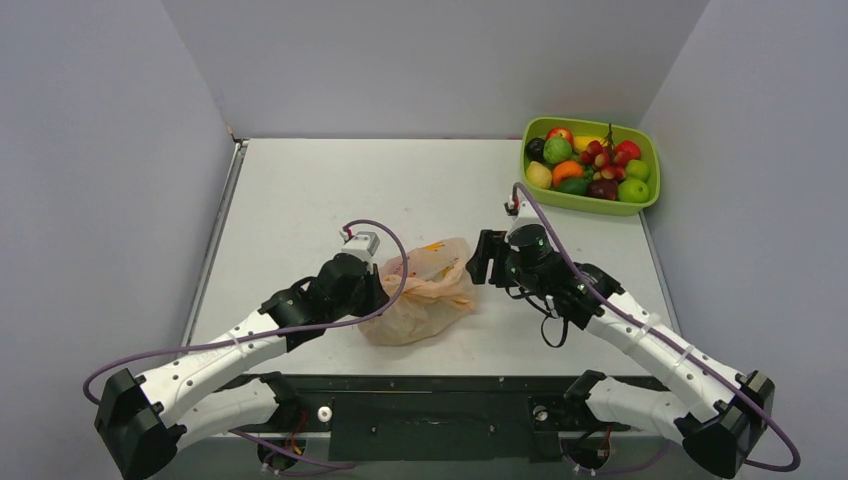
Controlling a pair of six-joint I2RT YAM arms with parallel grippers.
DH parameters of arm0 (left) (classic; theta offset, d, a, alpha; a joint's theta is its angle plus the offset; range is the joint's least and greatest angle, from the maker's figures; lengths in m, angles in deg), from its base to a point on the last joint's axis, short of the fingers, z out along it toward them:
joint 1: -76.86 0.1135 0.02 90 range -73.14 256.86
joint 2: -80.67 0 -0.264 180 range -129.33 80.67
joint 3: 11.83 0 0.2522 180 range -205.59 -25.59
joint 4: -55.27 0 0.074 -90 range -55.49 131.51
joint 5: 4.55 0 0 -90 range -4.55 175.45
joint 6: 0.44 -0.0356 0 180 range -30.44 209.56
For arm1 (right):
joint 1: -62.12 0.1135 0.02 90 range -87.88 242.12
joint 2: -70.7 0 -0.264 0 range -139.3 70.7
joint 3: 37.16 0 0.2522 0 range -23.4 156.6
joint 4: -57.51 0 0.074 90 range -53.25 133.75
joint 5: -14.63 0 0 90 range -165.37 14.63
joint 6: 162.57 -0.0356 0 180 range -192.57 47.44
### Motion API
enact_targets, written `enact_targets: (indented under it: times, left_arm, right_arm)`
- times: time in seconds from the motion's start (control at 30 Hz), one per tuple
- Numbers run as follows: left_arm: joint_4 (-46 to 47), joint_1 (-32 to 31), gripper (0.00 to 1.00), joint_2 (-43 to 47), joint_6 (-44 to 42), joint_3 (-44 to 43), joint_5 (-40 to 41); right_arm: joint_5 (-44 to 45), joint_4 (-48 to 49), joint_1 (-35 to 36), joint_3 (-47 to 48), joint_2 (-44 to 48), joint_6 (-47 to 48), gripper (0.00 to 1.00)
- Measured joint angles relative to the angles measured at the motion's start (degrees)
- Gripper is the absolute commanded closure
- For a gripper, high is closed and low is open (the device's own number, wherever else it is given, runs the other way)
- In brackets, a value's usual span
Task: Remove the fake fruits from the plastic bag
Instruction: Untie the plastic bag at the center of the board.
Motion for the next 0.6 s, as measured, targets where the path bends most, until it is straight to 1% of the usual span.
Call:
enact_targets:
  times: [0.1, 0.2, 0.27, 0.37, 0.47, 0.6]
  left_arm:
    - [0.3, 0.0, 1.00, 0.0, 0.2, 0.0, -0.5]
    - [0.8, 0.0, 1.00, -0.1, 0.3, 0.0, -0.9]
    - [1.1, 0.0, 1.00, -0.3, 0.5, 0.0, -1.5]
    - [1.7, 0.0, 1.00, -1.0, 1.0, 0.0, -2.2]
    - [2.2, 0.0, 1.00, -1.6, 1.3, 0.0, -3.1]
    - [2.8, 0.0, 1.00, -1.9, 1.5, 0.0, -4.2]
  right_arm:
    - [-0.1, 0.8, 2.7, -0.5, 2.0, -2.4, 0.37]
    - [-0.9, 4.7, 6.1, -3.1, 2.8, -6.7, 0.35]
    - [-1.7, 7.6, 7.7, -5.3, 2.7, -10.3, 0.37]
    - [-2.8, 11.6, 8.5, -7.8, 1.6, -15.2, 0.39]
    - [-3.1, 14.8, 8.5, -9.3, 0.2, -19.4, 0.44]
    - [-3.1, 17.4, 8.6, -10.6, -2.1, -25.6, 0.45]
